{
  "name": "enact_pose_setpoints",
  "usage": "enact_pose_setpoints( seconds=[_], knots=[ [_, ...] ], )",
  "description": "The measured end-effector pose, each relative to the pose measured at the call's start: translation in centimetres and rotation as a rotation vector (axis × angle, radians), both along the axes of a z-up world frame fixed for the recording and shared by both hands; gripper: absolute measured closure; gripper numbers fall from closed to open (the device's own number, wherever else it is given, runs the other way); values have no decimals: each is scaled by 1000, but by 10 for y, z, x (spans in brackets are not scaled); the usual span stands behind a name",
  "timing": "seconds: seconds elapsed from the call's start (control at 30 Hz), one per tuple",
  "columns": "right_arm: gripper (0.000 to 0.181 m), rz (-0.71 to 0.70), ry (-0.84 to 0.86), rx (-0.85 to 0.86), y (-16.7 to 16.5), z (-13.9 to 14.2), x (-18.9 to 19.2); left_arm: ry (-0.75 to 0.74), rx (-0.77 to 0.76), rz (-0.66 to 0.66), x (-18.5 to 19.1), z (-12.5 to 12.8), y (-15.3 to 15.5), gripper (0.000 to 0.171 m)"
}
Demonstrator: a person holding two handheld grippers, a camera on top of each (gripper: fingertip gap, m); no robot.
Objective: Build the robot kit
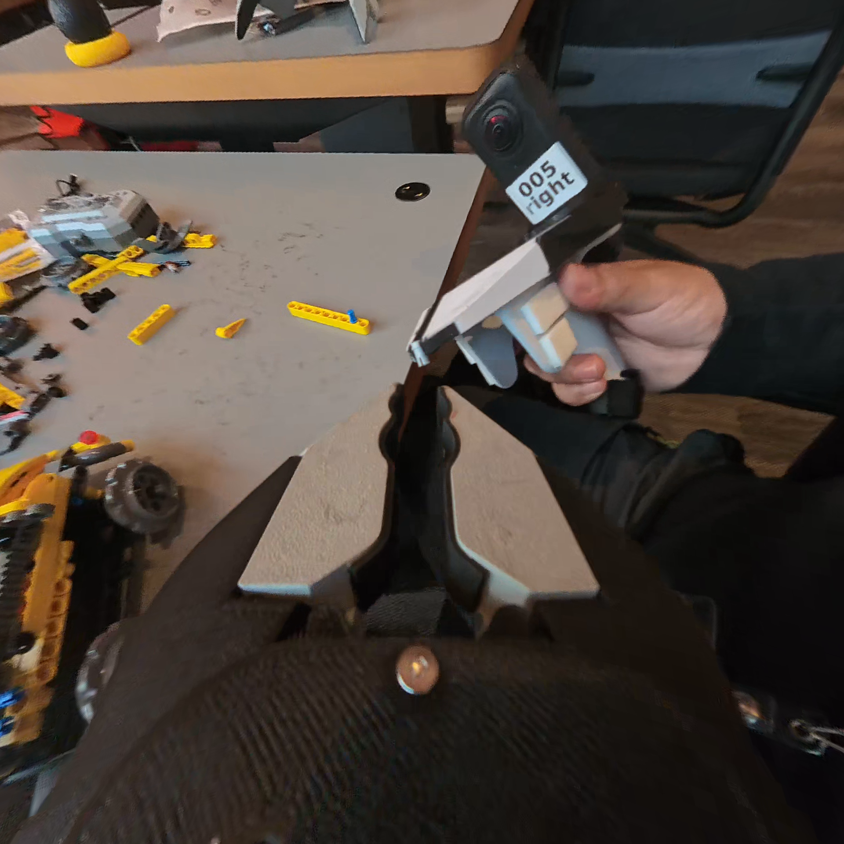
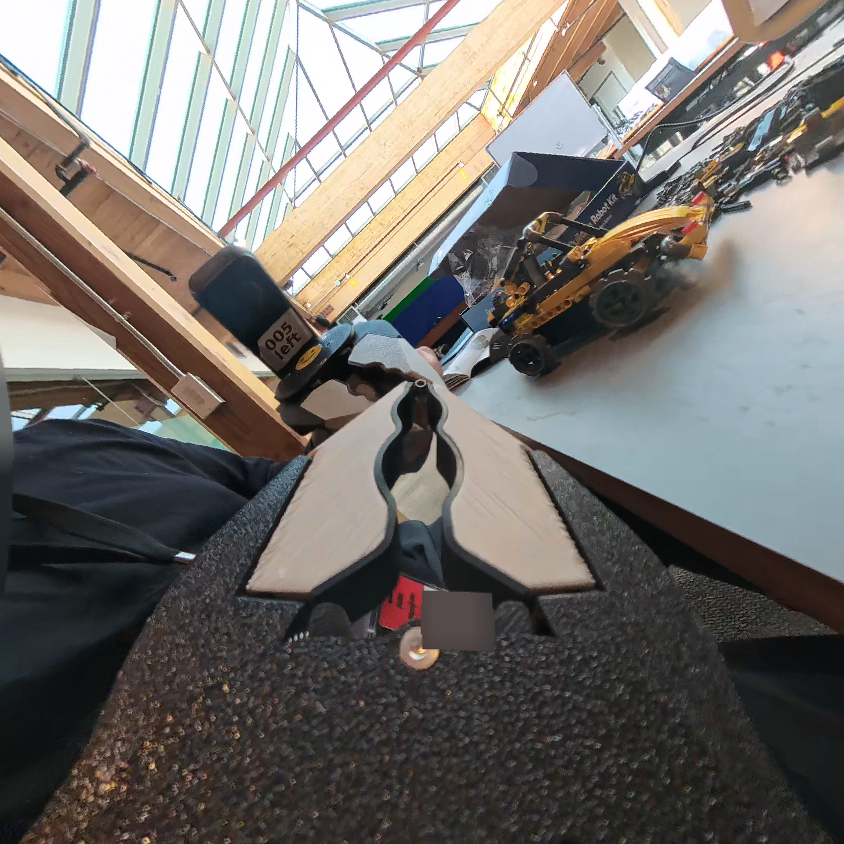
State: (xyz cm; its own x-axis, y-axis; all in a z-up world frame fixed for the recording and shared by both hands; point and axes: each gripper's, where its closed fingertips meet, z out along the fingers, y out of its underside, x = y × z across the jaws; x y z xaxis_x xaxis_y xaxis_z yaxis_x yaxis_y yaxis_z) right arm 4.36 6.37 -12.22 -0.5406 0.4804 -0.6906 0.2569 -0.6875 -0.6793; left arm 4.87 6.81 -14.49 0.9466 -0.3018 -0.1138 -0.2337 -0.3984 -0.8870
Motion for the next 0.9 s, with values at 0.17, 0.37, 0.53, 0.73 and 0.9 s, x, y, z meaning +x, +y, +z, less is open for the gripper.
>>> enact_pose_setpoints(
  seconds=[0.17,0.37,0.53,0.73,0.9],
  knots=[
    [177,1,21,23,-3,3,1,-115,9,-40,6,10,-1,164],
    [176,-23,27,73,-3,3,0,-168,1,-42,6,13,0,167],
    [177,-56,29,137,-4,2,-1,-172,-4,-41,4,12,0,171],
    [177,-71,33,170,-5,2,-1,-215,-12,-45,5,11,0,171],
    [177,-85,34,163,-4,2,-2,-202,-1,-17,2,12,1,167]
  ],
)
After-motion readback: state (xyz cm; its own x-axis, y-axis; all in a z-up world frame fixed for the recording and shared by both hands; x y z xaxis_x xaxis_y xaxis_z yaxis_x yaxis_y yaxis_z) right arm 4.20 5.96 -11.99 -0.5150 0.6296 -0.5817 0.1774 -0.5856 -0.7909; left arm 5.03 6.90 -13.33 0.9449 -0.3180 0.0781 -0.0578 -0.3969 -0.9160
